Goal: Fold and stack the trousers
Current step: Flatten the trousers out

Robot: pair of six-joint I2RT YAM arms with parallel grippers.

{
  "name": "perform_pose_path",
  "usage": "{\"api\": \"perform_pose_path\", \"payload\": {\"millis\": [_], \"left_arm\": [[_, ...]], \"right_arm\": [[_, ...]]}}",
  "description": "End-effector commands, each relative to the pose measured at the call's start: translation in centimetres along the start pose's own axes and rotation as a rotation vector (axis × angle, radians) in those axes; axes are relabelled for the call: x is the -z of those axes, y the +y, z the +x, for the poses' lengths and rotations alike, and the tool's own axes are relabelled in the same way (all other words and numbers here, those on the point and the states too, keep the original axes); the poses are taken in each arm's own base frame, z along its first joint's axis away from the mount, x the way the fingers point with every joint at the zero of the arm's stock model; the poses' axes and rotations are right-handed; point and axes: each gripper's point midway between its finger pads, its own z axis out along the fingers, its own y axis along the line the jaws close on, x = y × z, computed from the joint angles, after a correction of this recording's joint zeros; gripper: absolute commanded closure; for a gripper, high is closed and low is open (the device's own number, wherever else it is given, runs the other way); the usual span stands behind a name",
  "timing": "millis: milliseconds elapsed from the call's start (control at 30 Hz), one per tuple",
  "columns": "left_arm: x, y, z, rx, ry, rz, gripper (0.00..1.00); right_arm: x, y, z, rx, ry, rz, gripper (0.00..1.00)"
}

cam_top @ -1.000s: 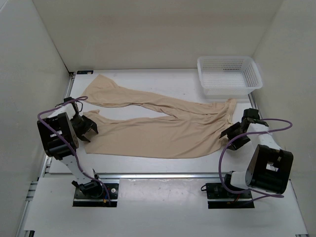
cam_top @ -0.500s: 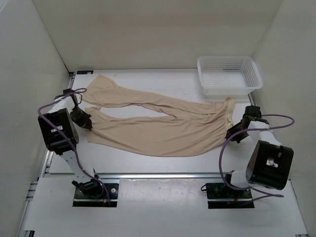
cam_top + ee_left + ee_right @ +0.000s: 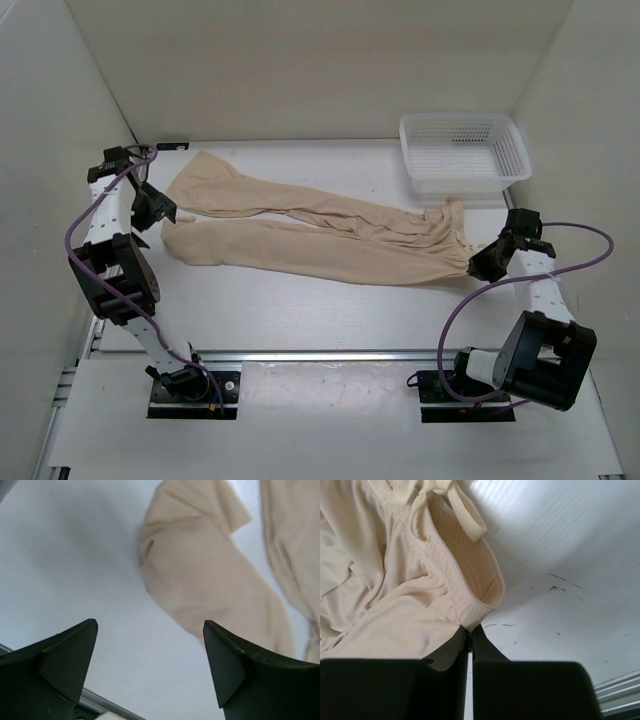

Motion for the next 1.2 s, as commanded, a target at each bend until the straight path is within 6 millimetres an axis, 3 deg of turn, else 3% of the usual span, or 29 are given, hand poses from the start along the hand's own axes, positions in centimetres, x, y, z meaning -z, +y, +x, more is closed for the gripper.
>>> {"api": "perform_pose_path", "payload": {"millis": [0, 67, 133, 167, 200, 233, 300, 367, 400, 500, 700, 833, 900, 967, 1033, 1100, 1167], "left_arm": [[2.2, 2.3, 0.4, -0.009, -0.04, -0.043, 0.0], [3.2, 3.4, 0.1, 0.02, -0.063, -0.04, 0.0], [3.5, 4.2, 0.6, 0.033, -0.072, -0.04, 0.06], [3.4, 4.5, 0.4, 0.045, -0.082, -0.038, 0.13], [2.7, 5.0, 1.3, 0.043, -0.065, -0.048, 0.32], [2.2, 5.3, 1.7, 0.05, -0.049, -0.05, 0.42], [0.4, 5.4, 2.9, 0.055, -0.002, -0.035, 0.54], [-1.5, 4.8, 3.3, 0.054, 0.039, -0.019, 0.51], [-2.3, 4.3, 3.6, 0.075, 0.067, -0.007, 0.41], [-4.9, 3.6, 4.3, 0.1, 0.149, -0.012, 0.29], [-7.8, 1.4, 3.4, 0.076, 0.152, -0.042, 0.28], [-10.2, 0.6, 2.5, 0.075, 0.175, -0.057, 0.44], [-11.0, 0.3, 1.8, 0.083, 0.17, -0.065, 0.64], [-10.5, 0.3, 0.6, 0.081, 0.142, -0.086, 0.9], [-9.6, 0.3, -0.8, 0.08, 0.106, -0.104, 0.9], [-6.5, 0.7, -3.8, 0.082, 0.008, -0.148, 0.9], [-2.2, 1.0, -7.0, 0.097, -0.128, -0.164, 0.9]], "right_arm": [[0.8, -1.4, -0.4, 0.007, -0.04, 0.041, 1.0], [1.1, -1.3, -0.6, 0.008, -0.054, 0.043, 1.0], [1.3, -1.2, -1.1, 0.008, -0.068, 0.044, 1.0], [1.3, -1.2, -1.1, 0.008, -0.068, 0.043, 1.0], [1.3, -1.2, -1.1, 0.017, -0.067, 0.044, 1.0], [1.3, -1.2, -1.1, 0.017, -0.067, 0.044, 1.0], [1.3, -1.2, -1.1, 0.017, -0.067, 0.044, 1.0], [1.3, -1.1, -1.0, 0.017, -0.062, 0.037, 1.0], [1.3, -1.1, -1.0, 0.017, -0.062, 0.037, 1.0], [1.4, -1.0, -0.5, 0.017, -0.042, 0.029, 1.0], [1.7, -1.4, -0.5, 0.016, -0.033, 0.061, 1.0], [2.3, -1.3, -1.3, 0.027, -0.056, 0.072, 1.0], [2.6, -1.6, -1.3, 0.027, -0.053, 0.089, 1.0], [3.0, -1.4, -1.8, 0.027, -0.076, 0.084, 1.0], [3.5, -1.4, -2.0, 0.036, -0.088, 0.088, 1.0], [3.5, -1.9, -2.0, 0.036, -0.089, 0.109, 1.0], [3.8, -2.3, -2.5, 0.037, -0.106, 0.13, 1.0]]}}
